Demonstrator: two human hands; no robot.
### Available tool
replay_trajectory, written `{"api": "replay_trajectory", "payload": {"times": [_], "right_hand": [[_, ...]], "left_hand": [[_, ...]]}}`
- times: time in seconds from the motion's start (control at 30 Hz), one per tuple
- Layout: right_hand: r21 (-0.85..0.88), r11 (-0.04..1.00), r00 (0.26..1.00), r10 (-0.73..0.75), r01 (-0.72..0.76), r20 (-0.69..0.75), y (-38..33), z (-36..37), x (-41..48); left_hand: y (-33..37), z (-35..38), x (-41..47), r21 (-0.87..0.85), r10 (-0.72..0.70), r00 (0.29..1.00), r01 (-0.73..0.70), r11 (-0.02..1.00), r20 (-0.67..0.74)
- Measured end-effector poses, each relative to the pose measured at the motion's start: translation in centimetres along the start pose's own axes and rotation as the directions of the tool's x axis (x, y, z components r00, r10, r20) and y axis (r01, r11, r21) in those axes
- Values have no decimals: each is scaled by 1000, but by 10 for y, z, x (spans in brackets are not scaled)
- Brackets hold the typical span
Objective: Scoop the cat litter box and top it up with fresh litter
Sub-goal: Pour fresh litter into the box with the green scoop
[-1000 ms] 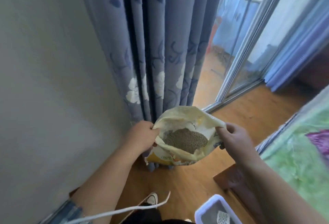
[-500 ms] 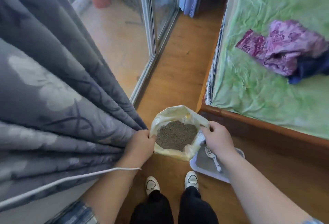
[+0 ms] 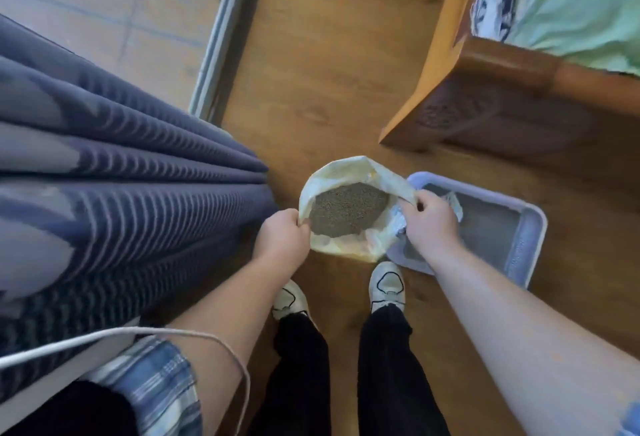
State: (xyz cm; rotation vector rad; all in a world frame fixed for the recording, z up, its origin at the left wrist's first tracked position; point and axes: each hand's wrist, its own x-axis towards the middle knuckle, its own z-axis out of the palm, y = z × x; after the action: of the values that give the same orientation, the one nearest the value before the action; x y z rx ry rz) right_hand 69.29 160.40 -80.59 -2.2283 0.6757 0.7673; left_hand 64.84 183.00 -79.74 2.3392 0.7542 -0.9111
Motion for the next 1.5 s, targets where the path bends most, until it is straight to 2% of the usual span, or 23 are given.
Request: {"api": "replay_trajectory", "payload": {"times": [0.2,0.33,0.43,0.53,0.63,0.77,0.93,1.07,1.27,1.4,1.5], "right_hand": [[-146,989,998,2,8,63,49,73,87],[-257,966,990,16,20,138,72,101,113],[-285,957,983,6,48,186,74,113,115],[-351,935,972,34,50,231,61,111,102],[-367,930,964,96,1,247,42,89,73],[-371,929,960,98,7,264,-2,38,12],[-364,923,968,-31,124,250,-76,-49,-106],[-313,912,956,-206,266,210,-141,-127,-215],[-295,792,837,-545,535,56,-205,-212,-366],[-302,698,730,-683,650,-8,-221,-240,-437],[-345,609,649,-761,714,0,-227,-255,-467]], "left_hand": [[-38,83,96,75,-5,999,2,997,34],[-59,123,125,116,-93,995,87,989,45],[-73,134,126,69,-193,980,190,979,49],[-75,122,111,-3,-186,976,187,982,114],[-60,89,76,8,-131,979,131,991,156],[-26,14,12,150,-13,996,0,989,87],[15,-100,-96,305,159,987,-144,941,-25],[40,-187,-191,333,324,932,-258,907,-161],[69,-290,-332,232,471,795,-410,882,-382],[65,-327,-396,246,513,696,-453,857,-502],[58,-341,-427,273,529,655,-458,846,-540]]}}
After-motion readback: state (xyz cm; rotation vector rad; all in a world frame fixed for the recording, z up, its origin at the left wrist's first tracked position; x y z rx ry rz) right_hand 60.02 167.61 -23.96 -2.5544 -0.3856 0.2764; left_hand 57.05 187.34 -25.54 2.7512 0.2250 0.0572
